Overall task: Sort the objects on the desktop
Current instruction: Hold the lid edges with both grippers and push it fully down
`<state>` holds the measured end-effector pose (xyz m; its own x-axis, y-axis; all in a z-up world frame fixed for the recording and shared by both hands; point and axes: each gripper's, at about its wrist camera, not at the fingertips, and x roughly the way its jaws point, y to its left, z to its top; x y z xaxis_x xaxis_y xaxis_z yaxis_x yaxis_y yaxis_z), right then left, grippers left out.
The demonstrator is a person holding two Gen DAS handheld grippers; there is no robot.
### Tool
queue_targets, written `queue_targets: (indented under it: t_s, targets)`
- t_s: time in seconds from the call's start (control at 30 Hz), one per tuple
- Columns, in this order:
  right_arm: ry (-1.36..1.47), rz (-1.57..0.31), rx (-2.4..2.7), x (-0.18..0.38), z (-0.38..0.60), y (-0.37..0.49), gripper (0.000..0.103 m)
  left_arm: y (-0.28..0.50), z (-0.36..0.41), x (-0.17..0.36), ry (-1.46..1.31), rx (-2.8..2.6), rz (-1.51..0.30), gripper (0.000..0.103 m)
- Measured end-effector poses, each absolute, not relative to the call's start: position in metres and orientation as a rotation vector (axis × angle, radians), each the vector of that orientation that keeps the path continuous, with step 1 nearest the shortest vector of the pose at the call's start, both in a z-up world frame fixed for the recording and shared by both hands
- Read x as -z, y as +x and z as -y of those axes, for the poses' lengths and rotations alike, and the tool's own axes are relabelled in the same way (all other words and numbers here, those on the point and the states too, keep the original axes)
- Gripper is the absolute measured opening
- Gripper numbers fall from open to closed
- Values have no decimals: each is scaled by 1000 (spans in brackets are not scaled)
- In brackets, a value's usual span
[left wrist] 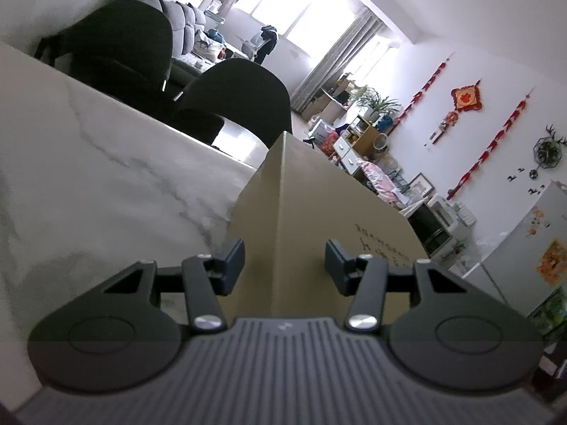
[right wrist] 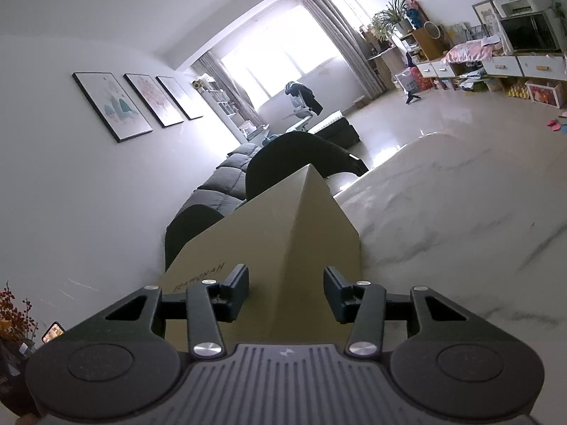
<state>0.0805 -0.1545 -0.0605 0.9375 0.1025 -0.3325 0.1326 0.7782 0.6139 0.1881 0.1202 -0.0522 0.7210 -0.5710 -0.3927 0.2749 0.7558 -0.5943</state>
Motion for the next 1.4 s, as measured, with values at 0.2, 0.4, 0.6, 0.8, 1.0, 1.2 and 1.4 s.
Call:
queue_targets:
  t_s: [0.2, 0.4, 0.6, 0.8, 1.0, 1.2, 1.4]
  targets:
    - [704, -357, 3, 67, 160, 80, 55, 189, -124, 58, -571, 505, -594, 53]
    - [686, -359, 11, 65, 161, 80, 59, 188, -125, 59, -586, 488, -606, 66]
    - [751, -393, -14, 62, 164, 69, 75, 178, -122, 55, -573, 523, -653, 74]
    - [771, -414, -66, 55, 156, 45, 79, 163, -127, 61, -604, 542, -657, 77]
    - [766, -449, -89, 49, 144, 21, 77, 153, -131, 72, -647, 534, -635, 78]
    - [762, -457, -84, 48, 136, 13, 70, 144, -129, 71, -647, 508, -607, 76]
    - [770, -445, -46, 51, 134, 11, 66, 136, -128, 70, -637, 484, -581, 76]
